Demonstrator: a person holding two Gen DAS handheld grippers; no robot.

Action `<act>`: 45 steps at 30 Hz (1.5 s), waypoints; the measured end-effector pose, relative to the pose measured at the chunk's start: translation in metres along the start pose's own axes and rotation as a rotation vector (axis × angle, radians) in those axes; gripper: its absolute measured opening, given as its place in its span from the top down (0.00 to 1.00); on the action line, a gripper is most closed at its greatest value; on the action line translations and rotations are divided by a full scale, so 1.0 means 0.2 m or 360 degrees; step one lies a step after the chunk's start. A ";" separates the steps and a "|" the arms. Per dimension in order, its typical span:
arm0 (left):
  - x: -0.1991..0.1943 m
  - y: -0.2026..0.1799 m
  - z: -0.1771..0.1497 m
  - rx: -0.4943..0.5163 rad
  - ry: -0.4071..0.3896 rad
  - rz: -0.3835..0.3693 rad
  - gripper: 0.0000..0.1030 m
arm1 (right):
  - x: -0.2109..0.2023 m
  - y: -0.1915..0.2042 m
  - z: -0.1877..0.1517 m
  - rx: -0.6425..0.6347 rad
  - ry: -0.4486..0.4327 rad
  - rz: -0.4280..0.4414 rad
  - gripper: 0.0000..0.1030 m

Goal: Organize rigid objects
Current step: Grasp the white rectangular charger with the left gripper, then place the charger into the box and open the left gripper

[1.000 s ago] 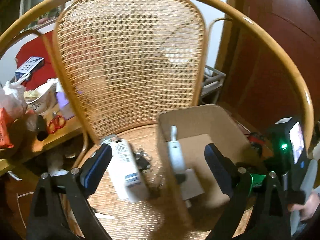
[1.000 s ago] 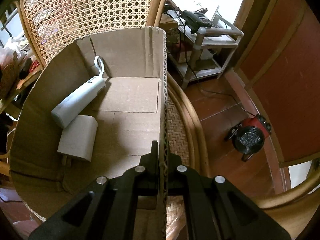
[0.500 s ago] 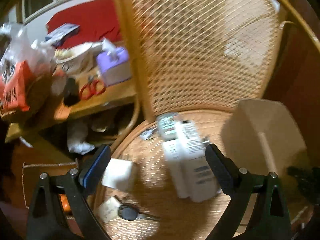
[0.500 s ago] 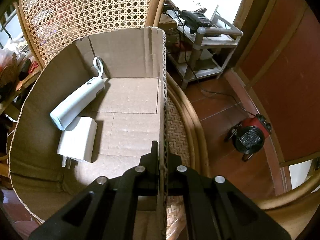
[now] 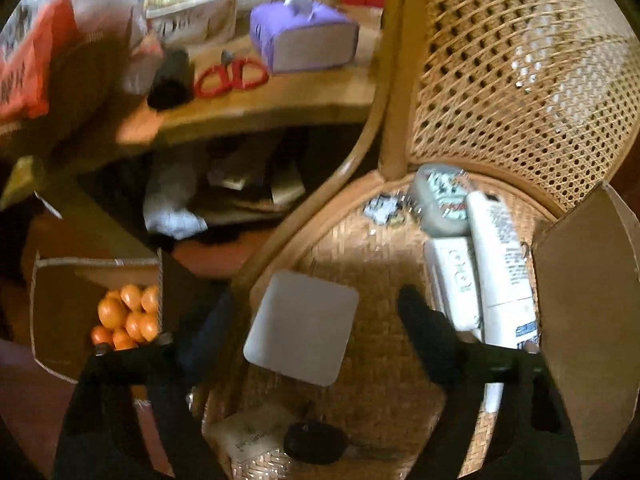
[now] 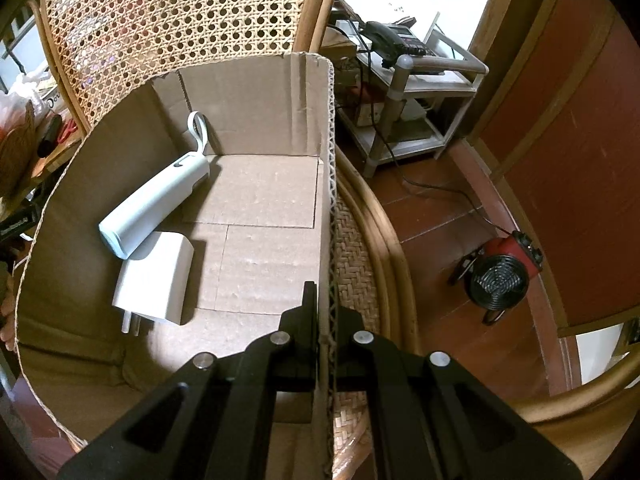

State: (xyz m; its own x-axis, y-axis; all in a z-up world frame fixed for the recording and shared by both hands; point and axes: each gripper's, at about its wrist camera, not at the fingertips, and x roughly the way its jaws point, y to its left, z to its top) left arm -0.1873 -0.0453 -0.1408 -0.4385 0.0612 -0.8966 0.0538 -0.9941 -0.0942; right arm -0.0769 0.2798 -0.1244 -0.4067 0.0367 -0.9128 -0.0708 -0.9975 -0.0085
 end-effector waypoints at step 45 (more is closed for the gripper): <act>-0.64 -1.03 -0.32 0.0734 -0.0368 -0.0366 0.58 | -0.02 -0.02 0.00 -0.0001 -0.0010 -0.0003 0.95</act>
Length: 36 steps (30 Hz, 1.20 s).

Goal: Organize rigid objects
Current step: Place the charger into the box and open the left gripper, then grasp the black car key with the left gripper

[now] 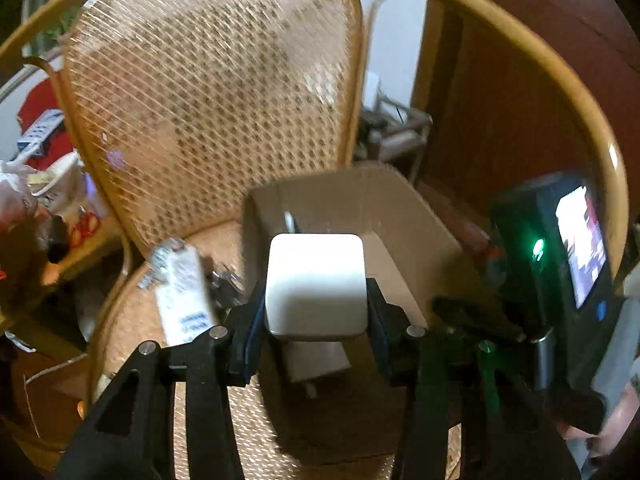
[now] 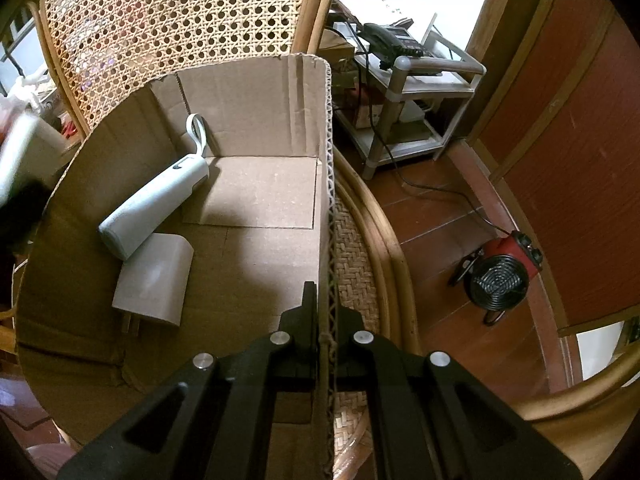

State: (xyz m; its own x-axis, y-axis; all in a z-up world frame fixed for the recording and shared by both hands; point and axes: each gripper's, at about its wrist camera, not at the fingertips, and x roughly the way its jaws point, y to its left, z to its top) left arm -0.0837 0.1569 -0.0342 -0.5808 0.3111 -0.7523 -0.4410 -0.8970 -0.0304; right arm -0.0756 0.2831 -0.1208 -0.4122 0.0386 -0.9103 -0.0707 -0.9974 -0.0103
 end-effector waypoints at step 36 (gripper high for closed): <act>-0.17 0.72 -0.21 -0.0442 -0.0030 0.0348 0.04 | -0.01 -0.01 -0.01 0.0037 0.0000 0.0022 0.95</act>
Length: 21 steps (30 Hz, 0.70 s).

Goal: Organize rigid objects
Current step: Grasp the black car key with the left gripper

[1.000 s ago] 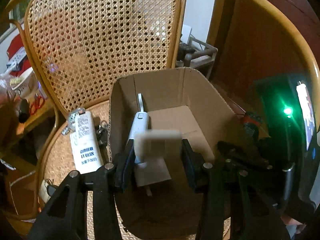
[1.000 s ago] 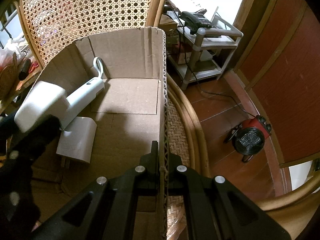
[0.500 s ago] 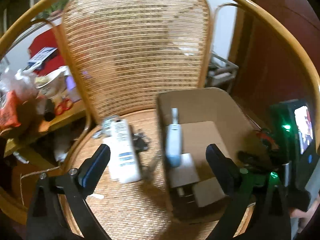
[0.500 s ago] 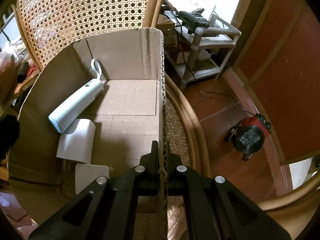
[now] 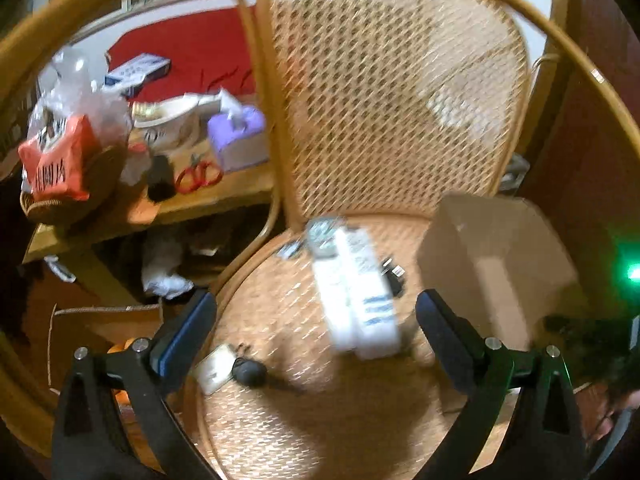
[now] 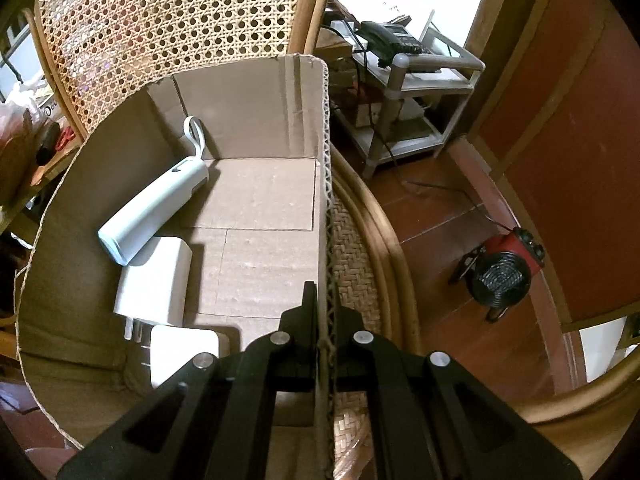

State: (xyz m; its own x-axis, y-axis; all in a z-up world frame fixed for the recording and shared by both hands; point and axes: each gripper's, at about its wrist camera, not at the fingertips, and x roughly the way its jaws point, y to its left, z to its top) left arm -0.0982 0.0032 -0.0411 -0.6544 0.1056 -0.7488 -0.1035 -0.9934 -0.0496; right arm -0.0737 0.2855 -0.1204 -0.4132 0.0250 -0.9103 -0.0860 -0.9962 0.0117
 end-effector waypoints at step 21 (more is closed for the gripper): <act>0.42 0.29 -0.22 -0.0206 0.0393 0.0172 0.28 | 0.01 0.00 0.01 0.0005 0.0006 -0.0012 0.95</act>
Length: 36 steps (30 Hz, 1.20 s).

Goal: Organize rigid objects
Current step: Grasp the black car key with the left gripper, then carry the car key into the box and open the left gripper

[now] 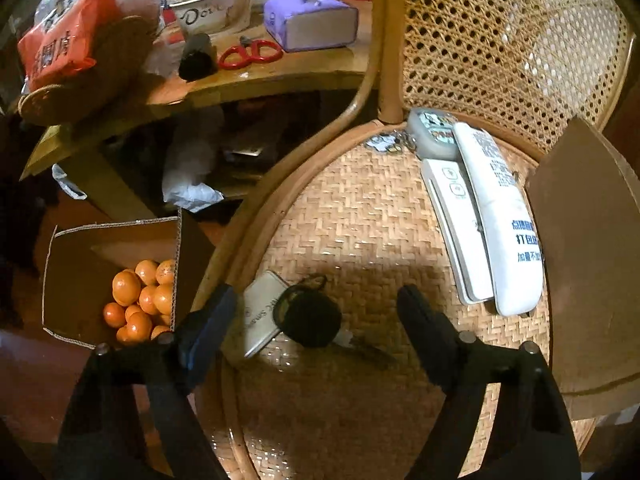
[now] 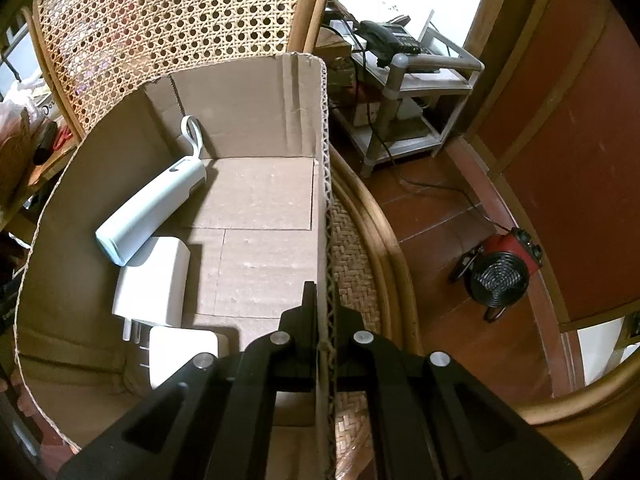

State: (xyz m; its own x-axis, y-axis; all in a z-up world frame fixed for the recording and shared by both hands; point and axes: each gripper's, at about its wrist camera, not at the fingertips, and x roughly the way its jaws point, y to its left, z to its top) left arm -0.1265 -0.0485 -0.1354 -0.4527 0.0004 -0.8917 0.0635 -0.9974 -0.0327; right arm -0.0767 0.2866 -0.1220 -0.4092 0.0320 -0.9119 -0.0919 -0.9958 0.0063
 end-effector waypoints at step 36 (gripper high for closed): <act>-0.48 -0.31 -0.05 0.0457 -0.0627 0.0025 0.71 | 0.01 -0.01 0.01 0.0013 -0.0001 -0.0004 0.95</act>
State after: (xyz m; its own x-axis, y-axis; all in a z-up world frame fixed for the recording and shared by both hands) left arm -0.0791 0.0140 -0.0522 -0.7596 0.0136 -0.6503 -0.1498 -0.9766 0.1546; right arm -0.0796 0.2888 -0.1221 -0.4097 0.0344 -0.9116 -0.1003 -0.9949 0.0075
